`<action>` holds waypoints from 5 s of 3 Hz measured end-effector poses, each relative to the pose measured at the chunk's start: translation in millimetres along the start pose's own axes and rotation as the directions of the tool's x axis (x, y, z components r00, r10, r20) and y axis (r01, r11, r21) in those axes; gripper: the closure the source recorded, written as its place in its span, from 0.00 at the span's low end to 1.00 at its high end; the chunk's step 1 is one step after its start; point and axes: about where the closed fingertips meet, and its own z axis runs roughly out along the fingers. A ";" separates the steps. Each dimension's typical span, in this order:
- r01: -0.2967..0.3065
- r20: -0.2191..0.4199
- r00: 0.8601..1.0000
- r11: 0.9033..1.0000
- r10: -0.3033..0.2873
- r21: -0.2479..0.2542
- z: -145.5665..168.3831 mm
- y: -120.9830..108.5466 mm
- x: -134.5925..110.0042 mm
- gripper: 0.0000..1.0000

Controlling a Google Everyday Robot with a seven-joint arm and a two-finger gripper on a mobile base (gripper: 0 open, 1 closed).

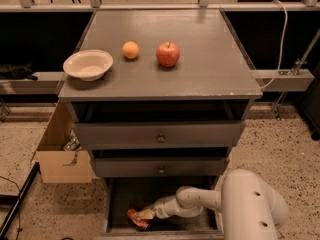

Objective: Pick coke can from bottom drawer and place on counter

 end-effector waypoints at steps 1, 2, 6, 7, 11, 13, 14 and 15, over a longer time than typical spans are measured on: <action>0.000 0.000 1.000 1.000 0.000 0.000 0.1 0.0 0.0 0.12; 0.000 0.000 1.000 1.000 0.000 0.000 0.1 0.1 0.0 0.00; -0.014 -0.038 0.999 0.998 0.016 0.055 9.0 -6.1 -5.9 0.00; -0.008 -0.024 1.000 0.995 0.010 0.099 6.4 0.0 -1.6 0.00; -0.010 -0.024 1.000 0.980 0.015 0.200 4.0 9.0 2.1 0.00; -0.017 -0.019 1.000 0.969 0.023 0.248 13.8 5.0 -0.8 0.00; -0.053 -0.022 0.998 0.969 0.060 0.241 16.5 -3.2 17.7 0.00; -0.053 -0.022 0.998 0.969 0.060 0.241 16.5 -3.2 17.7 0.00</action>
Offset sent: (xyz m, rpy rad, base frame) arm 0.0000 0.0000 0.0000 0.0000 0.0000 0.0000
